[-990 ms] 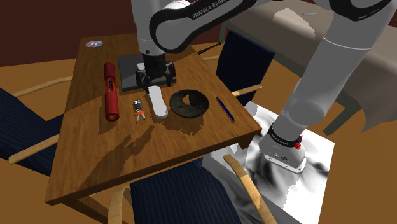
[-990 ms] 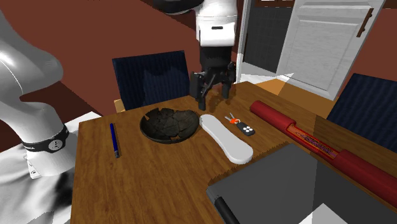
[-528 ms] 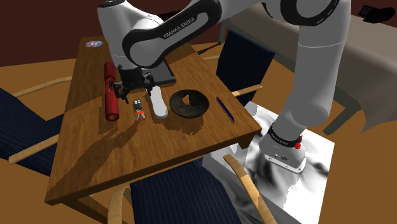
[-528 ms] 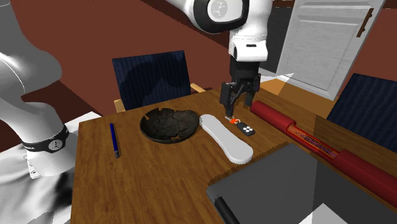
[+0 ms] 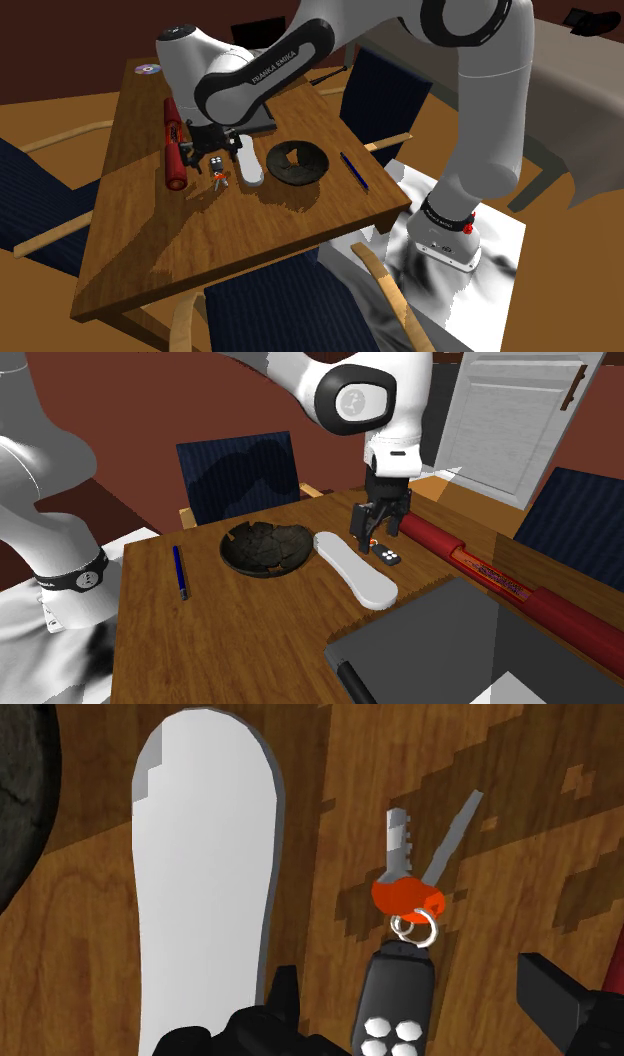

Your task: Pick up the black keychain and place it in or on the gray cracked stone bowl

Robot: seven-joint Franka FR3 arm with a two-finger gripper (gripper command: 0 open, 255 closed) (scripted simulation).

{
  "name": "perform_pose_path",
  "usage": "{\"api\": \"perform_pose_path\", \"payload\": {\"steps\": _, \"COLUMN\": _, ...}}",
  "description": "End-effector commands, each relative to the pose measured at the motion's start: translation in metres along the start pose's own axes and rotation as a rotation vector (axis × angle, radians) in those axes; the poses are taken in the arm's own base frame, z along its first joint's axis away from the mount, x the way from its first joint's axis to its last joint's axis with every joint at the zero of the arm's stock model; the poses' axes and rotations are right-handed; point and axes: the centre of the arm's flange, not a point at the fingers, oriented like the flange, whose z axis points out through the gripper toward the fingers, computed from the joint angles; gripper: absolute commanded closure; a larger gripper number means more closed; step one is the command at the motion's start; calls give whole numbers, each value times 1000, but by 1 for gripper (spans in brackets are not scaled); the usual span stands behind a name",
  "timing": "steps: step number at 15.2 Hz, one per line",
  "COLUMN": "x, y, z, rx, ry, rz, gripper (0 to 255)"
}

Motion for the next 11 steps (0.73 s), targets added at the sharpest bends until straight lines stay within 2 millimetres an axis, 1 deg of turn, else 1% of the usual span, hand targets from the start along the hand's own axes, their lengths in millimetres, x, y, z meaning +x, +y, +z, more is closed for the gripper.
{"api": "perform_pose_path", "payload": {"steps": 1, "x": 0, "y": 1, "z": 4, "rx": 0, "ry": 0, "rz": 0, "gripper": 0}}
{"api": "perform_pose_path", "payload": {"steps": 8, "x": 0, "y": 1, "z": 4, "rx": 0, "ry": 0, "rz": 0, "gripper": 0}}
{"api": "perform_pose_path", "payload": {"steps": 9, "x": 0, "y": 0, "z": 4, "rx": 0, "ry": 0, "rz": 0, "gripper": 255}}
{"api": "perform_pose_path", "payload": {"steps": 11, "x": -1, "y": 0, "z": 4, "rx": 0, "ry": 0, "rz": 0, "gripper": 255}}
